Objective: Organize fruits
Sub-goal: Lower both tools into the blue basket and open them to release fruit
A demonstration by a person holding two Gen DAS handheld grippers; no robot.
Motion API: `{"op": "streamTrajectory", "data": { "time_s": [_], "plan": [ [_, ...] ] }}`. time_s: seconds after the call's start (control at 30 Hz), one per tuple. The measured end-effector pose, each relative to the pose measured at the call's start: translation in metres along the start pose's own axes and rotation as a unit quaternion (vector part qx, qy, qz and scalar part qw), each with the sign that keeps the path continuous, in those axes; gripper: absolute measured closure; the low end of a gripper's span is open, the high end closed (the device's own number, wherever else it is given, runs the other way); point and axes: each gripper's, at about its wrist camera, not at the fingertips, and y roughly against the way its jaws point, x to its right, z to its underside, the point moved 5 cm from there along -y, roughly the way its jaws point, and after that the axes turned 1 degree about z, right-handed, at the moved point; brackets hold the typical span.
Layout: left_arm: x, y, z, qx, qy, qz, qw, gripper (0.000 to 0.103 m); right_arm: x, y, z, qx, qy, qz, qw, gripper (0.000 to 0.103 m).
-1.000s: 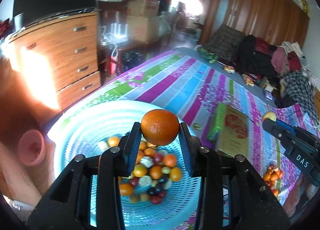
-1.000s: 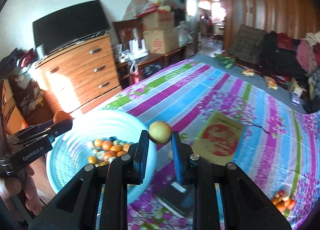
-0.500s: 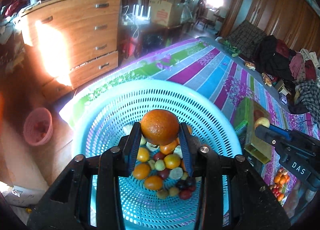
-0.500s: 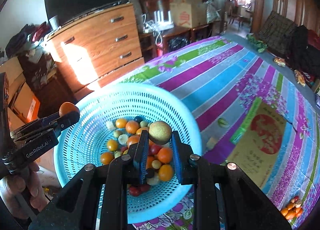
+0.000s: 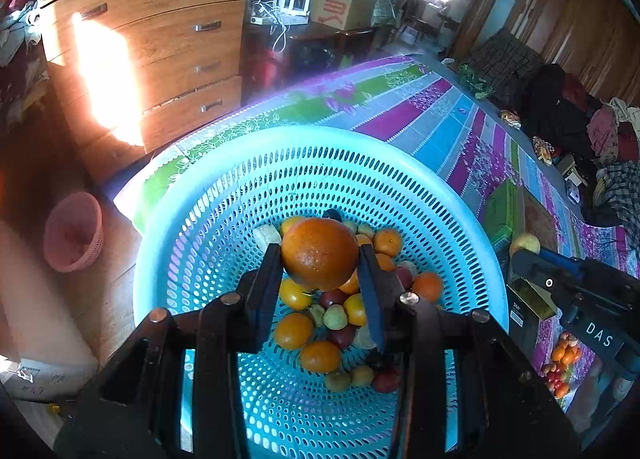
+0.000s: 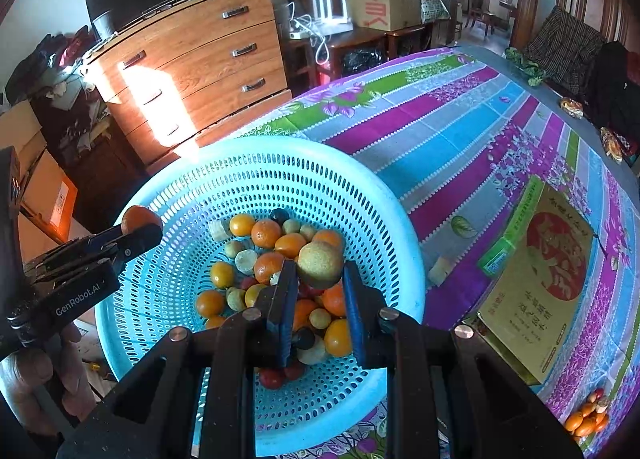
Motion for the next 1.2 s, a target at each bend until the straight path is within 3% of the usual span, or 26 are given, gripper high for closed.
{"op": "streamTrajectory", "data": {
  "time_s": [1.2],
  "plan": [
    [-0.0080, -0.0081, 0.0019, -0.012, 0.003, 0.001, 0.9999, 0.065, -0.0092, -0.0105, 0.0037, -0.014, 0.004, -0.001, 1.000, 0.077]
  ]
}}
